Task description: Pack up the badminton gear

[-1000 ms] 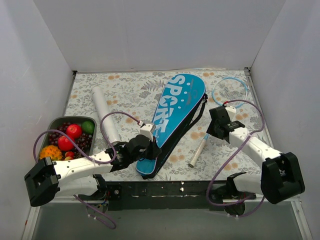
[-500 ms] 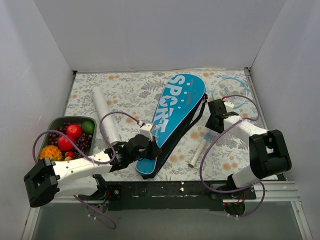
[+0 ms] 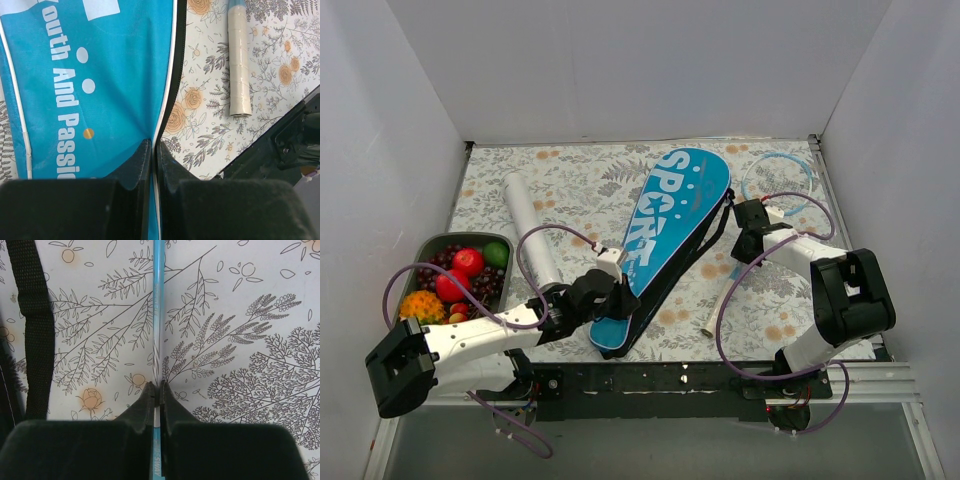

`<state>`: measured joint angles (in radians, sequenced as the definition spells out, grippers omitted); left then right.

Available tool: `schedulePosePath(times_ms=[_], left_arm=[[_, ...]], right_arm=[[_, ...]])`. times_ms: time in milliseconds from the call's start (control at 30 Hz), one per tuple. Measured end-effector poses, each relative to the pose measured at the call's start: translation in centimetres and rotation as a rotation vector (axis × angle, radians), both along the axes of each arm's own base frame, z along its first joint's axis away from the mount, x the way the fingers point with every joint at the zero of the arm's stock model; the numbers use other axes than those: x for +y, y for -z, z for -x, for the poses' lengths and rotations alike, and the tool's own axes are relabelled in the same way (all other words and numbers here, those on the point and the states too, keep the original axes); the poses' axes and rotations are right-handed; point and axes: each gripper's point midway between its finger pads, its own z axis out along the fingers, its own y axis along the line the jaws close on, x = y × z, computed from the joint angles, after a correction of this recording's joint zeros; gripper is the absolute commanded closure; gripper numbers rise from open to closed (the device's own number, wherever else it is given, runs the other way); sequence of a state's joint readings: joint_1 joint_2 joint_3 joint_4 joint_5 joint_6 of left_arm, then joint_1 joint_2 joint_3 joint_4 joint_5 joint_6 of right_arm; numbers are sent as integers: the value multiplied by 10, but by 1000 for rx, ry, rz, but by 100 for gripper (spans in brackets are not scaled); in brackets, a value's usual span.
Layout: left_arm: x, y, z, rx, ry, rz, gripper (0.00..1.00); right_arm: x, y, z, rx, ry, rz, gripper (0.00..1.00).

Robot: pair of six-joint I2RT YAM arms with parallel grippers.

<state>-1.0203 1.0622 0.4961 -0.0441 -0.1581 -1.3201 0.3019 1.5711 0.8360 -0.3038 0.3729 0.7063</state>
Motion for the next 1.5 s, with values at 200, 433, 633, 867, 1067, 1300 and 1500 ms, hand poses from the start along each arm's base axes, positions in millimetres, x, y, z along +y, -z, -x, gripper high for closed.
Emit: schedulePosePath(times_ms=[200, 433, 633, 867, 1067, 1300, 1500], left_arm=[[3, 5, -3, 20, -16, -9, 100], [21, 14, -28, 70, -118, -9, 100], [20, 21, -50, 99, -154, -37, 100], [-3, 9, -77, 100, -142, -30, 100], [-16, 0, -92, 125, -116, -27, 100], [-20, -2, -100, 157, -109, -10, 100], [-23, -4, -99, 173, -102, 16, 100]], right_arm=[[0, -5, 2, -9, -5, -7, 99], [4, -60, 9, -138, -23, -57, 99], [25, -105, 37, -255, -95, -100, 99], [58, -107, 99, -235, -192, -153, 99], [61, -88, 143, -166, -210, -166, 99], [61, -71, 168, -97, -221, -130, 99], [67, -64, 178, -71, -248, -111, 99]])
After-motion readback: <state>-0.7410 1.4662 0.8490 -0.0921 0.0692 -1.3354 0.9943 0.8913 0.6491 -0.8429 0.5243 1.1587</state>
